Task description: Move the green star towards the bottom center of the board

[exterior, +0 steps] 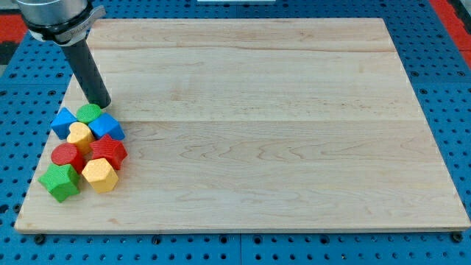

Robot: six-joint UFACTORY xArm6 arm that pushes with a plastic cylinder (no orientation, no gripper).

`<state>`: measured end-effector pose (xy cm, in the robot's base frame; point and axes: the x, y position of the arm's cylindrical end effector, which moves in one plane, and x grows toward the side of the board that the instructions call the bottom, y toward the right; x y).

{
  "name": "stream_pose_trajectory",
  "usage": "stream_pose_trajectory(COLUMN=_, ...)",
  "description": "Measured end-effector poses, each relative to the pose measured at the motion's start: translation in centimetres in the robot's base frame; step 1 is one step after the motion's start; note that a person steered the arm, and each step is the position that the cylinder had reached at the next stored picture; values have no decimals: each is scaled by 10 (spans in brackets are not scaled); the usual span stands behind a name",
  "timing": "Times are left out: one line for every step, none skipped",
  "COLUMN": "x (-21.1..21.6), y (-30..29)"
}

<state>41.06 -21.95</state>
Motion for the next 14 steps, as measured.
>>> stream_pose_trajectory(x=-2, y=-11)
stream_pose_trajectory(x=-4, y=-24)
stream_pose_trajectory(x=-8, y=-63)
stream_pose_trajectory(x=-9, y=-84)
stream_pose_trajectory(x=3, y=-85)
stream_pose_trajectory(x=77, y=-64)
stream_pose_trajectory(x=150, y=-38)
stream_pose_trajectory(x=179, y=-65)
stream_pose_trajectory(x=203, y=-77)
stream_pose_trajectory(x=185, y=22)
stream_pose_trajectory(x=139, y=72)
stream_pose_trajectory(x=121, y=124)
stream_pose_trajectory(x=144, y=95)
stream_pose_trajectory(x=195, y=69)
